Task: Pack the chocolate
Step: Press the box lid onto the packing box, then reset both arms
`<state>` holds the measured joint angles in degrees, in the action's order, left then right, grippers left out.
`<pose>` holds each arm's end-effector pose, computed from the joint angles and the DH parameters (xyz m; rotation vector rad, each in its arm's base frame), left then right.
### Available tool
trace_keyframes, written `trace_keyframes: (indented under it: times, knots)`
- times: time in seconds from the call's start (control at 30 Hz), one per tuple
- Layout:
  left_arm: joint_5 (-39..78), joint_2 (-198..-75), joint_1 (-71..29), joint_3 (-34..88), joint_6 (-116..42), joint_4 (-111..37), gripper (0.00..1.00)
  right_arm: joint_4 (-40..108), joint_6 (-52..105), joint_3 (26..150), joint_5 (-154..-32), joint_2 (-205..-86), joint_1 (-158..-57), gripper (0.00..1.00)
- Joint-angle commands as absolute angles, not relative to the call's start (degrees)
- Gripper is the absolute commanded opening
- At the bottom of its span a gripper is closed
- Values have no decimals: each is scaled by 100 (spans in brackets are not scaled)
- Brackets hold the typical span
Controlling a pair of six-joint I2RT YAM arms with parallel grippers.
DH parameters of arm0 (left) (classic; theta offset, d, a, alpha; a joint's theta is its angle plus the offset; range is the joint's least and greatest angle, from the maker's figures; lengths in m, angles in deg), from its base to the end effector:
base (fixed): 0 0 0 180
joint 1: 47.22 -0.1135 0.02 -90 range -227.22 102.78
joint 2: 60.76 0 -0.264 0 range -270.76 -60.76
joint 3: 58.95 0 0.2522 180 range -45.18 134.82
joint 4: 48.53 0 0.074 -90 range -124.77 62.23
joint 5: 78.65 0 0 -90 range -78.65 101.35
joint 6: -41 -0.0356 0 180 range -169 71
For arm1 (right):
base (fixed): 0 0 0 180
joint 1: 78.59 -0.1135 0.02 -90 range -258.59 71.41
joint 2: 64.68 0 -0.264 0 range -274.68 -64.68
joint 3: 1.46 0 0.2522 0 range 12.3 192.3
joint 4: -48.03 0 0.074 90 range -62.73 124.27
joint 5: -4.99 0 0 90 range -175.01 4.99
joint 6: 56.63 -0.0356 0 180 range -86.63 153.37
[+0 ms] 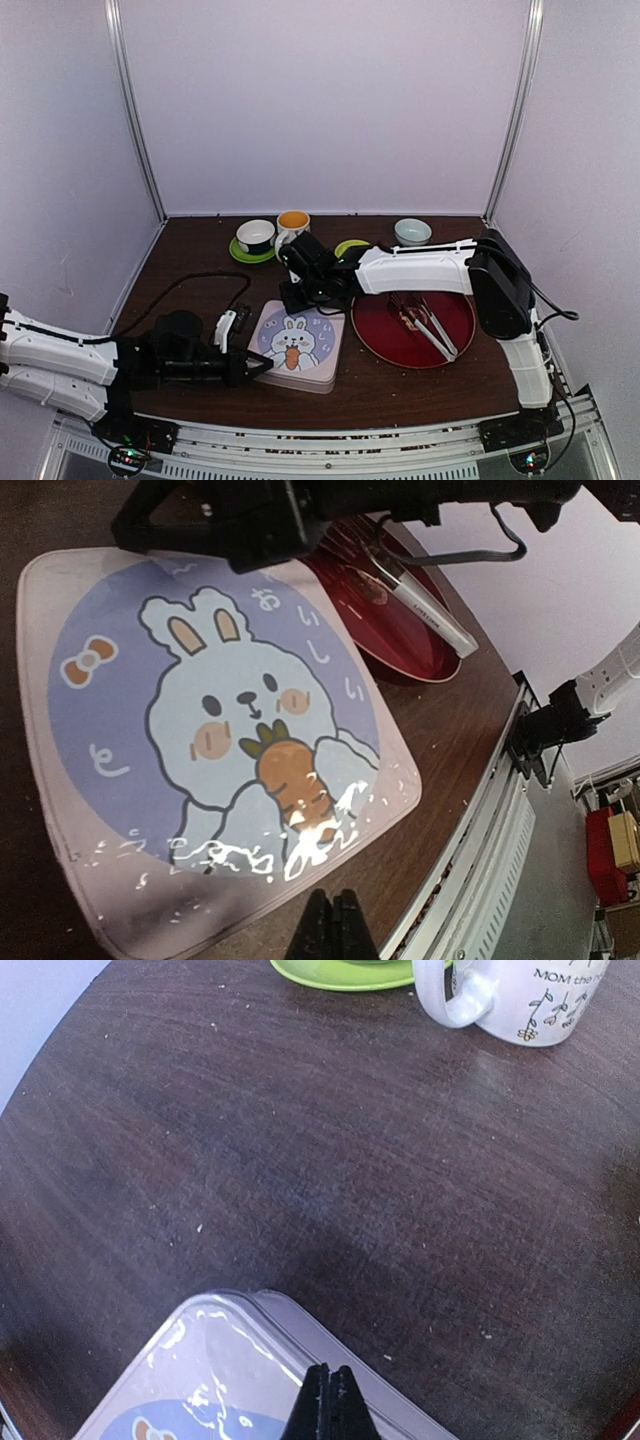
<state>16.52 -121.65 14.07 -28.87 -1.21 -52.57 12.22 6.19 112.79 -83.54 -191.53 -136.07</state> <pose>0.0961 -0.1821 0.1657 0.3323 2.2663 -1.2080 0.2681 0.4187 0.1878 -0.6464 2.4341 0.6202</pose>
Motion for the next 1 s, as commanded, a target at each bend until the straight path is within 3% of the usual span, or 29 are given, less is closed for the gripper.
trace_keyframes:
  times: [0.0, 0.27, 0.47, 0.57, 0.67, 0.7, 0.73, 0.83, 0.87, 0.9, 0.97]
  knots:
    - [1213, -11351, 1173, -2667, -334, -4082, 0, 1228, 719, 10896, -8038, -18292, -13557, 0]
    - [1178, -9661, -311, -2166, -1184, -1757, 0, 1903, 1051, 9307, -7090, -16195, -13395, 0]
    - [1467, -9724, -1336, -1848, -1874, -1402, 7, 3051, 1432, 7157, -6118, -14384, -13173, 0]
    - [1417, -9977, -1688, -1685, -2085, -1464, 30, 2945, 1533, 6622, -5874, -13731, -12875, 0]
    - [1306, -10204, -2044, -1474, -2230, -1529, 72, 2797, 1679, 6154, -5384, -13164, -12568, 1]
    - [1157, -10286, -2085, -1406, -2290, -1546, 92, 2758, 1715, 5991, -5239, -12990, -12433, 7]
    - [1003, -10374, -2090, -1317, -2354, -1558, 97, 2750, 1738, 5832, -5097, -12830, -12279, 19]
    - [590, -10637, -2094, -1091, -2553, -1687, 98, 2787, 1741, 5352, -4632, -12319, -11825, 78]
    - [442, -10696, -2091, -1047, -2618, -1770, 98, 2838, 1705, 5184, -4468, -12138, -11682, 94]
    - [254, -10748, -2090, -1010, -2693, -1844, 98, 2931, 1675, 5011, -4303, -11971, -11557, 99]
    - [-243, -10847, -2107, -981, -2930, -2052, 98, 3260, 1714, 4671, -3908, -11719, -11290, 100]
